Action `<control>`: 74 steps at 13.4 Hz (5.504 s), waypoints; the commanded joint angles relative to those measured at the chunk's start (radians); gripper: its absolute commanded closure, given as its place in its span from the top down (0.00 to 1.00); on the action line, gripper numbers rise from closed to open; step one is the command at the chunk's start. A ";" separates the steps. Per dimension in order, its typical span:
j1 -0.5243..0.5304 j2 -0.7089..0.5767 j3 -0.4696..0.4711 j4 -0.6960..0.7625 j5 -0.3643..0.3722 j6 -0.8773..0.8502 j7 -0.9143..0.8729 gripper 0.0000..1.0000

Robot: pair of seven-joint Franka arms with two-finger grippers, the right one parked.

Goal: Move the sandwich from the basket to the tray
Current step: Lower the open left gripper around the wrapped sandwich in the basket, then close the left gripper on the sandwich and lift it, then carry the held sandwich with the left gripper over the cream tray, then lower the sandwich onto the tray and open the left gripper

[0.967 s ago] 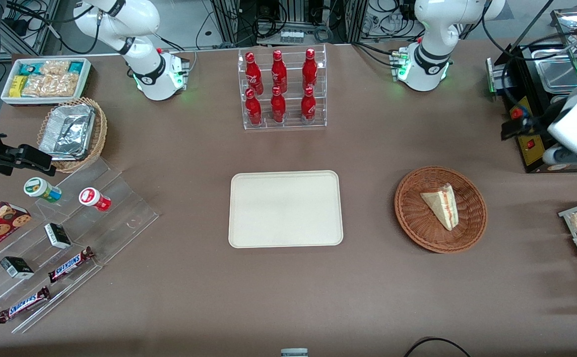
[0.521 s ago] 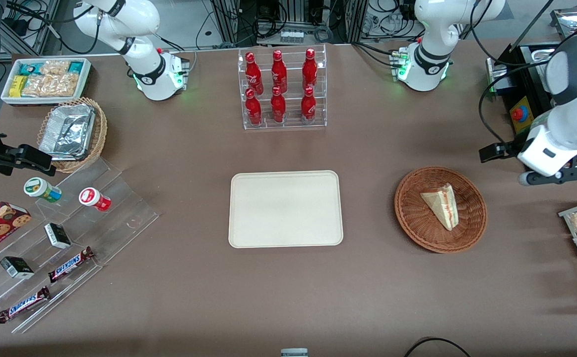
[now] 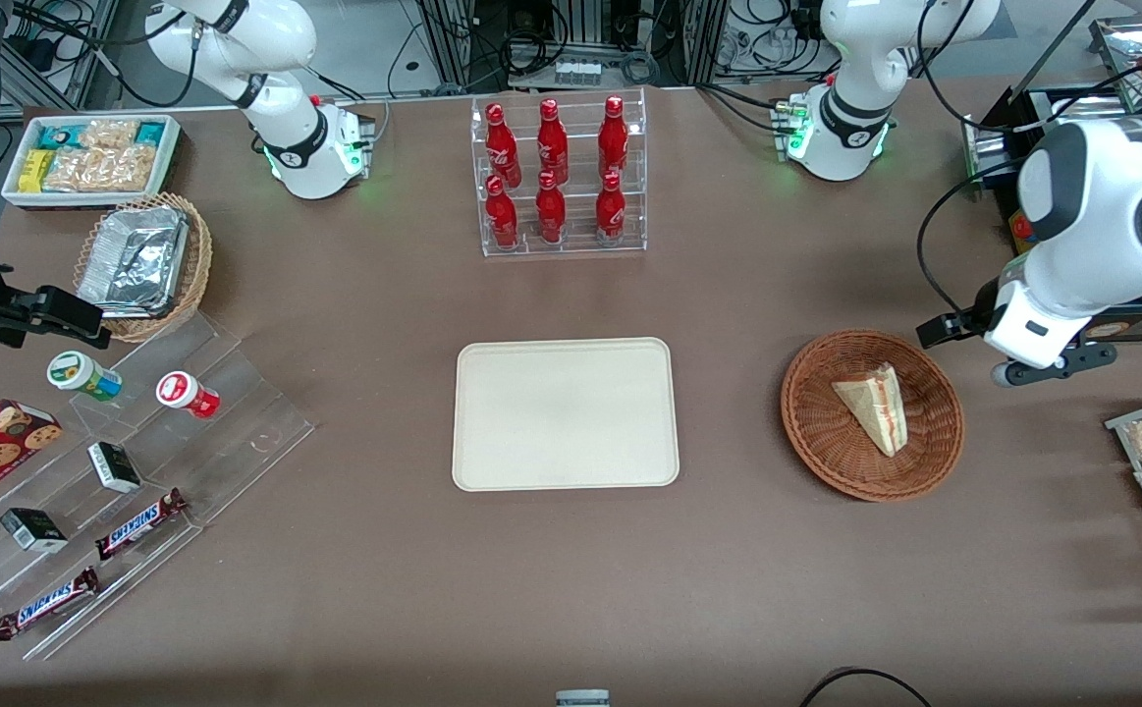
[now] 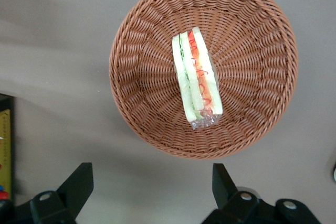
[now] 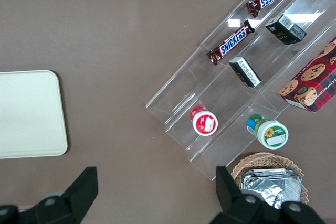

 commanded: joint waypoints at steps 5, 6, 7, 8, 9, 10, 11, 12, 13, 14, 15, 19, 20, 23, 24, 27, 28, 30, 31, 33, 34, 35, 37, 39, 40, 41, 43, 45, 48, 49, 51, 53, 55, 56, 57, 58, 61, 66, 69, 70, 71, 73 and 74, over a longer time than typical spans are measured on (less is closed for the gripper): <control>-0.022 0.098 -0.031 -0.017 0.003 0.098 -0.117 1.00; -0.022 0.109 -0.033 -0.017 0.003 0.117 -0.117 1.00; -0.022 0.121 -0.033 -0.016 0.003 0.131 -0.122 1.00; -0.022 0.137 -0.033 -0.013 0.003 0.137 -0.122 1.00; -0.022 0.155 -0.031 -0.008 0.001 0.151 -0.126 1.00; -0.024 0.172 -0.031 -0.008 0.001 0.171 -0.146 1.00; -0.024 0.193 -0.033 -0.005 0.004 0.191 -0.181 1.00; -0.030 0.213 -0.033 -0.002 0.006 0.215 -0.211 1.00; -0.034 0.230 -0.033 -0.002 0.007 0.237 -0.225 1.00; -0.034 0.241 -0.033 -0.003 0.007 0.258 -0.226 1.00; -0.034 0.255 -0.033 -0.003 0.006 0.271 -0.226 1.00; -0.031 0.295 -0.031 -0.009 0.007 0.340 -0.228 1.00; -0.031 0.302 -0.031 -0.011 0.007 0.343 -0.231 0.89; -0.028 0.301 -0.031 -0.014 0.007 0.335 -0.281 0.31; -0.028 0.301 -0.031 -0.020 0.007 0.337 -0.283 0.15; -0.027 0.293 -0.031 -0.019 0.007 0.323 -0.277 0.00; -0.027 0.290 -0.030 -0.005 0.007 0.300 -0.274 0.00; -0.028 0.285 -0.030 0.074 0.010 0.177 -0.268 0.00; -0.030 0.284 -0.030 0.122 0.012 0.111 -0.266 0.00; -0.034 0.275 -0.031 0.209 0.041 -0.020 -0.265 0.00; -0.037 0.273 -0.034 0.249 0.059 -0.081 -0.263 0.00; -0.042 0.269 -0.048 0.288 0.067 -0.135 -0.262 0.00; -0.047 0.266 -0.091 0.342 0.070 -0.203 -0.236 0.00; -0.047 0.267 -0.155 0.365 0.070 -0.217 -0.217 0.00; -0.047 0.272 -0.190 0.371 0.070 -0.212 -0.212 0.00; -0.047 0.279 -0.236 0.376 0.067 -0.202 -0.206 0.00; -0.079 0.316 -0.293 0.426 0.067 -0.200 -0.206 0.00; -0.157 0.380 -0.297 0.487 0.066 -0.198 -0.218 0.00; -0.256 0.472 -0.297 0.544 0.058 -0.144 -0.235 0.00; -0.283 0.494 -0.297 0.550 0.062 -0.120 -0.270 0.00; -0.323 0.560 -0.297 0.598 0.067 -0.090 -0.295 0.00; -0.376 0.632 -0.292 0.674 0.072 -0.086 -0.306 0.00; -0.395 0.683 -0.289 0.725 0.072 -0.085 -0.315 0.00; -0.404 0.696 -0.289 0.737 0.073 -0.080 -0.315 0.00; -0.410 0.712 -0.287 0.744 0.081 -0.077 -0.317 0.00; -0.419 0.732 -0.289 0.756 0.104 -0.064 -0.321 0.00; -0.441 0.793 -0.286 0.802 0.124 -0.030 -0.355 0.00; -0.444 0.835 -0.286 0.822 0.145 -0.001 -0.390 0.00; -0.444 0.856 -0.287 0.820 0.148 0.042 -0.407 0.59; -0.452 0.859 -0.289 0.820 0.161 0.047 -0.407 1.00; -0.479 0.858 -0.284 0.822 0.170 0.047 -0.413 1.00; -0.485 0.856 -0.275 0.823 0.171 0.047 -0.468 1.00; -0.484 0.855 -0.274 0.828 0.170 0.045 -0.476 1.00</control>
